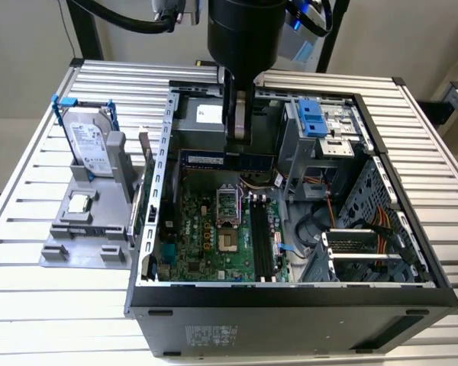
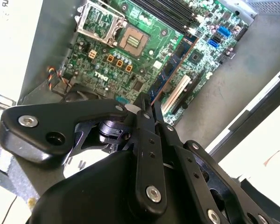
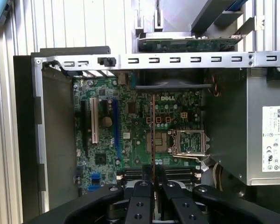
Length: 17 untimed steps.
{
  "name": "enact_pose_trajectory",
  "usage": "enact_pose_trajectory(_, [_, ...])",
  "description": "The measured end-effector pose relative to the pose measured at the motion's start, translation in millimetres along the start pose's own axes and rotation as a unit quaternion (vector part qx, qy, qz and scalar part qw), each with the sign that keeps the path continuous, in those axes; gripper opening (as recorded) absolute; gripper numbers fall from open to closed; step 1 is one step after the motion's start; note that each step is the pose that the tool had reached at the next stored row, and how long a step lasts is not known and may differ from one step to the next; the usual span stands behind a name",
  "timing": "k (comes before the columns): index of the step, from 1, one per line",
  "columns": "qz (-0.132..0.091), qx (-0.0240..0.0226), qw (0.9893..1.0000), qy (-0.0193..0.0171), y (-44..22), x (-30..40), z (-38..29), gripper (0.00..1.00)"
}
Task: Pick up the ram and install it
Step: 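Pick up the ram and move it above insertion slot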
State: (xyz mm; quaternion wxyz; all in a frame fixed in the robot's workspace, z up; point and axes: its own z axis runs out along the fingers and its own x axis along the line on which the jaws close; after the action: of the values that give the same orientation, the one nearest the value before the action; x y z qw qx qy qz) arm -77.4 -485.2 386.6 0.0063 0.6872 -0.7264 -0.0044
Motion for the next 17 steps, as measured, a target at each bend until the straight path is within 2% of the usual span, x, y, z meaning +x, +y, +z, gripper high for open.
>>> enact_pose_trajectory(3, [0.0, 0.0, 1.0, 0.0, -3.0, -0.2, 0.0, 0.0])
enact_pose_trajectory(4, [0.0, 0.0, 1.0, 0.0, -6.2, -0.4, -0.1, 0.0])
enact_pose_trajectory(17, [0.0, 0.0, 1.0, 0.0, -16.0, -0.9, -0.2, 0.0])
